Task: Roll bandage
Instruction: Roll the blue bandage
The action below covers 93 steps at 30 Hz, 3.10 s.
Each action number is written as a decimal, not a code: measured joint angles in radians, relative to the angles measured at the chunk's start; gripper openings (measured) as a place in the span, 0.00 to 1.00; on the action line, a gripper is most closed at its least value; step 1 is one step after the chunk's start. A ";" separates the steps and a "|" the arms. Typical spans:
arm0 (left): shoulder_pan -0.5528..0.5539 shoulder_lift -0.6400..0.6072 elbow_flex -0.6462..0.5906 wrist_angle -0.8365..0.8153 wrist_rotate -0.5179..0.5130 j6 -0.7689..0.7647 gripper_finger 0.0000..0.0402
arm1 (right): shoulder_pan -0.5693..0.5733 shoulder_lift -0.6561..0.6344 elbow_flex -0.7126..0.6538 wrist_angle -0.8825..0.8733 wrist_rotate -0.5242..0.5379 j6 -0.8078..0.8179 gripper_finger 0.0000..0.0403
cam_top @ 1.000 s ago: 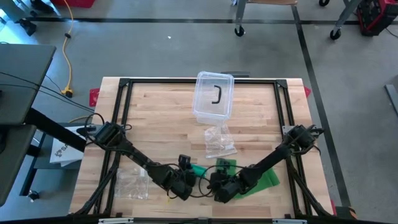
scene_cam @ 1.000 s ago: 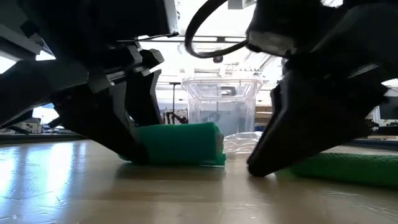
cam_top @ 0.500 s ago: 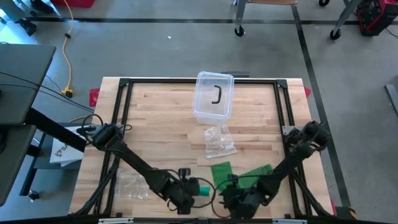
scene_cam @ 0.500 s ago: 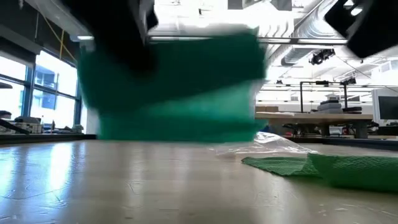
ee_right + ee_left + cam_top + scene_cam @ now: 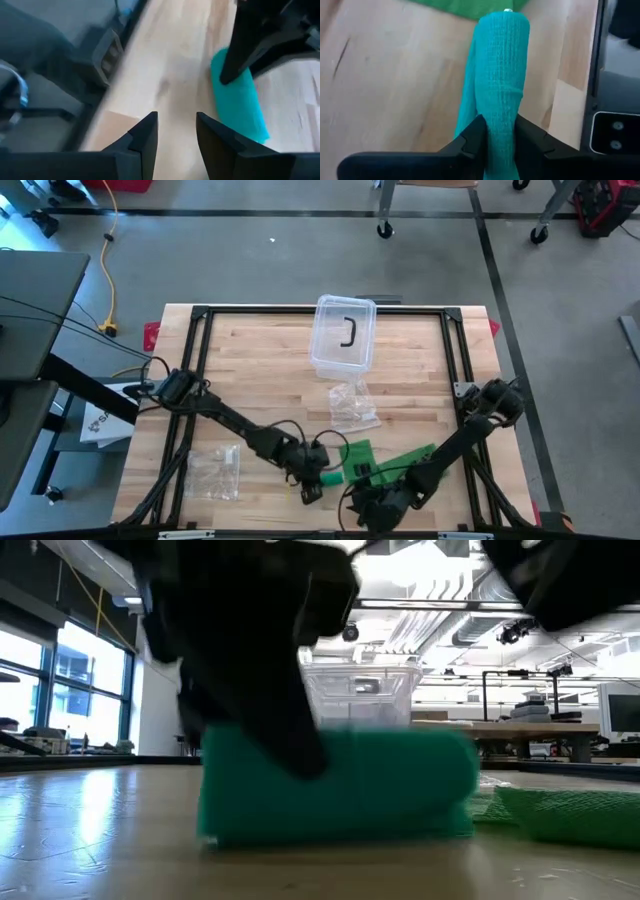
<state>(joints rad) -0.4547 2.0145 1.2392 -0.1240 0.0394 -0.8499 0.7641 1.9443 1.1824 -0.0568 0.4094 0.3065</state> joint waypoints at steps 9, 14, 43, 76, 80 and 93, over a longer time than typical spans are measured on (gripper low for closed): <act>0.013 -0.245 -0.216 0.213 -0.011 -0.024 0.17 | -0.067 -0.012 0.000 0.029 -0.086 -0.059 0.31; 0.065 -0.280 -0.481 0.624 0.137 -0.149 0.15 | -0.121 -0.019 0.000 0.069 -0.295 -0.056 0.31; 0.232 -0.271 -0.842 0.992 0.201 -0.344 0.14 | -0.452 0.074 0.000 0.029 -0.210 -0.362 0.31; 0.232 -0.272 -0.839 0.939 0.060 -0.364 0.14 | -0.312 0.103 0.000 0.000 -0.160 -0.312 0.01; 0.232 -0.272 -0.839 0.938 0.060 -0.368 0.14 | -0.254 0.103 0.000 0.000 -0.060 -0.340 0.01; 0.228 -0.274 -0.834 0.911 0.098 -0.412 0.14 | -0.120 0.088 0.038 0.001 0.333 -0.552 0.00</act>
<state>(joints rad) -0.2267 1.7402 0.4052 0.7869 0.1375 -1.2623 0.6443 2.0319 1.2202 -0.0560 0.7429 -0.2457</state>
